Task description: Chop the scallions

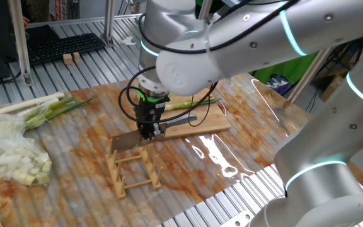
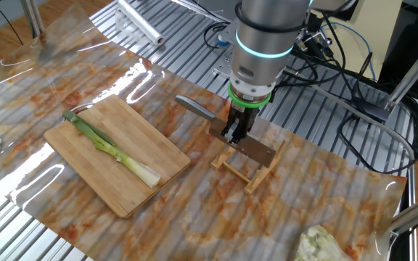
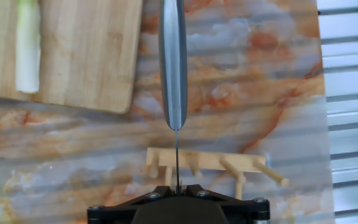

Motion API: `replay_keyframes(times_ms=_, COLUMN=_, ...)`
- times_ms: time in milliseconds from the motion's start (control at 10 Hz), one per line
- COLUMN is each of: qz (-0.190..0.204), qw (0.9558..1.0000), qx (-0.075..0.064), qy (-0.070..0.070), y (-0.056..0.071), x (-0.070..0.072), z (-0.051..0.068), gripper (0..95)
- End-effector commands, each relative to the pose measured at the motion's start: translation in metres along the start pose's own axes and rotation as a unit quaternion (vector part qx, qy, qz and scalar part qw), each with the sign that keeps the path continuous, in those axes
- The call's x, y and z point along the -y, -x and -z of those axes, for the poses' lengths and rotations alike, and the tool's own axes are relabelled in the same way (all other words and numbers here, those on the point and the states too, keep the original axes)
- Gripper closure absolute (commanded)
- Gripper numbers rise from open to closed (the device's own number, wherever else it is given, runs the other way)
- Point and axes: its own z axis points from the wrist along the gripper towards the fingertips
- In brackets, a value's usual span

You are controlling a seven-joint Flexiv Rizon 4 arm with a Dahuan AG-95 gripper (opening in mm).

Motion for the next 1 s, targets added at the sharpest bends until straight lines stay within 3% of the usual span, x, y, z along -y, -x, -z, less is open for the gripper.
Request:
replay_keyframes(times_ms=100, qz=0.002, qw=0.9999, qx=0.01, qy=0.003, y=-0.001, x=-0.002, z=0.0, gripper=95.0)
replay_keyframes(times_ms=1000, qz=0.011, qw=0.9999, qx=0.009, qy=-0.005, y=-0.002, x=-0.015, z=0.01, gripper=95.0)
